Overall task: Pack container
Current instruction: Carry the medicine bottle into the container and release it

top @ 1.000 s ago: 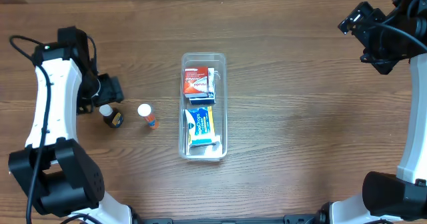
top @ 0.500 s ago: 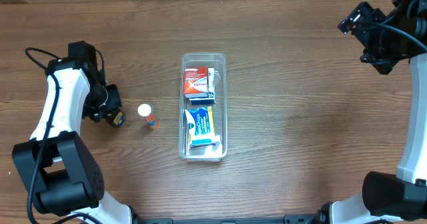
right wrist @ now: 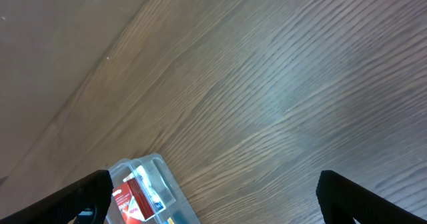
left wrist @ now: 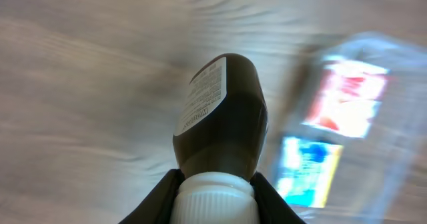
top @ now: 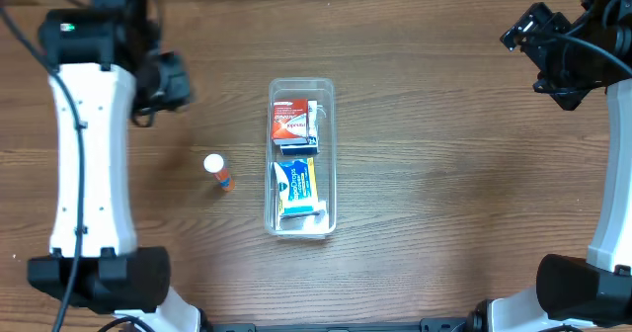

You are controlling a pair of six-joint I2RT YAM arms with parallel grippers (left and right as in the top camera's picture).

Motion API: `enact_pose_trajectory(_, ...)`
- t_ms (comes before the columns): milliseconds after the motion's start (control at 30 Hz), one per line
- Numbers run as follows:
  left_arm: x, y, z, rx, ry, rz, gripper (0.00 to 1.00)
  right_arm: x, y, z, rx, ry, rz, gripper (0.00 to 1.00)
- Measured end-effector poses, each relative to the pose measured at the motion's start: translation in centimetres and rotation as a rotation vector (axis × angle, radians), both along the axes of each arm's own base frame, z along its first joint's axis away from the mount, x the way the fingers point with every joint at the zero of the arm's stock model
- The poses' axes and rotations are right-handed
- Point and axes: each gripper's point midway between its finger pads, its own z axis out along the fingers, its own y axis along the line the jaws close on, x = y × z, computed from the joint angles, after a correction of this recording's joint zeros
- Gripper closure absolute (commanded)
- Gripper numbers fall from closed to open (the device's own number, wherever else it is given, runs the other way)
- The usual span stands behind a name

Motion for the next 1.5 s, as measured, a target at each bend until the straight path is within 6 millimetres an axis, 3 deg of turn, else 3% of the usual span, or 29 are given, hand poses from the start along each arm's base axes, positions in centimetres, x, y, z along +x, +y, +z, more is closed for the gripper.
enact_pose_trajectory(100,0.4,-5.2,0.5,-0.044,-0.044,-0.034,0.96,0.0,0.0,0.0,-0.001,-0.001,0.000,0.00)
enact_pose_trajectory(233,0.8,-12.4,-0.6,-0.111,-0.080,-0.080,0.96,0.0,0.0,0.0,0.000,0.000,0.000,0.00)
enact_pose_trajectory(333,0.3,-16.8,-3.8,-0.152,-0.060,-0.064,0.96,0.0,0.0,0.0,0.000,0.000,-0.001,0.00)
enact_pose_trajectory(500,-0.7,-20.3,-8.7,-0.191,-0.017,-0.012,0.96,0.0,0.0,0.0,-0.001,-0.001,0.000,0.00)
enact_pose_trajectory(700,-2.0,-21.1,-11.6,-0.227,0.044,0.153,0.96,0.0,0.0,0.0,0.000,-0.001,0.000,0.00)
enact_pose_trajectory(967,-1.8,-22.6,-14.6,-0.336,0.044,0.361,0.96,0.0,0.0,0.0,0.000,0.000,0.000,0.00)
enact_pose_trajectory(1333,-3.2,-24.9,-14.8,-0.395,0.097,0.370,0.96,0.0,0.0,0.0,0.000,0.000,0.000,0.00)
enact_pose_trajectory(1500,-2.7,-25.5,-14.5,-0.424,0.080,0.342,0.96,0.0,0.0,0.0,0.000,0.000,-0.001,0.00)
